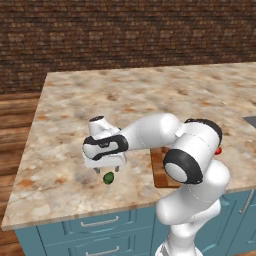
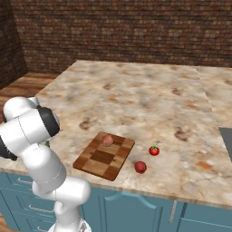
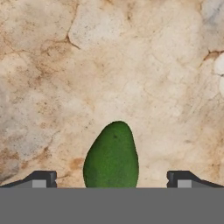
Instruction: Place the avocado, onion, tomato, and bell pepper on the cutting board.
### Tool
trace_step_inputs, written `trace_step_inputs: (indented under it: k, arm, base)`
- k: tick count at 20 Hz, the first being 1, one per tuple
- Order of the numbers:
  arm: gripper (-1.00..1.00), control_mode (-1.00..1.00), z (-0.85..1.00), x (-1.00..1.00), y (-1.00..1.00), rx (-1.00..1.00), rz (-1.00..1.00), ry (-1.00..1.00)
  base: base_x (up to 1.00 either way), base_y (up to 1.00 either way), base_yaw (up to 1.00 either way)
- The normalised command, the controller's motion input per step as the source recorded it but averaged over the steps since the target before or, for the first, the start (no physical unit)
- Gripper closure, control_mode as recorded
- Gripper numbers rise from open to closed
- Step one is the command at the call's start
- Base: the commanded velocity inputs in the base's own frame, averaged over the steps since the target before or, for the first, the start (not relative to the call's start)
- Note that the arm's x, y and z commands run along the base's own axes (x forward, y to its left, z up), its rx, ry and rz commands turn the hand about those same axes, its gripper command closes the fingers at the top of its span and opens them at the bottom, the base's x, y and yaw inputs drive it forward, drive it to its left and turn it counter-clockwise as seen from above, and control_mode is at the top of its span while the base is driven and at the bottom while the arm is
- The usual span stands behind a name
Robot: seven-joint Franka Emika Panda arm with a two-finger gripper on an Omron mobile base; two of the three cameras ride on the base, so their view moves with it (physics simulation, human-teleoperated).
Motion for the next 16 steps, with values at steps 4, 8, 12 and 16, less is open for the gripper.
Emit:
trace_step_inputs:
  k: [4,8,12,16]
  arm:
    - [-1.0,-1.0,-0.08,-0.21,-0.01,0.0,-0.08,0.0]
    - [-1.0,-1.0,-0.08,-0.14,-0.05,0.0,-0.08,0.0]
    - [-1.0,-1.0,-0.1,-0.03,-0.09,0.0,-0.1,0.0]
    - [-1.0,-1.0,-0.07,0.0,-0.05,0.0,-0.08,0.0]
  base:
    - [0.0,0.0,0.0]
    - [0.0,0.0,0.0]
    - [0.0,0.0,0.0]
    - [0.0,0.0,0.0]
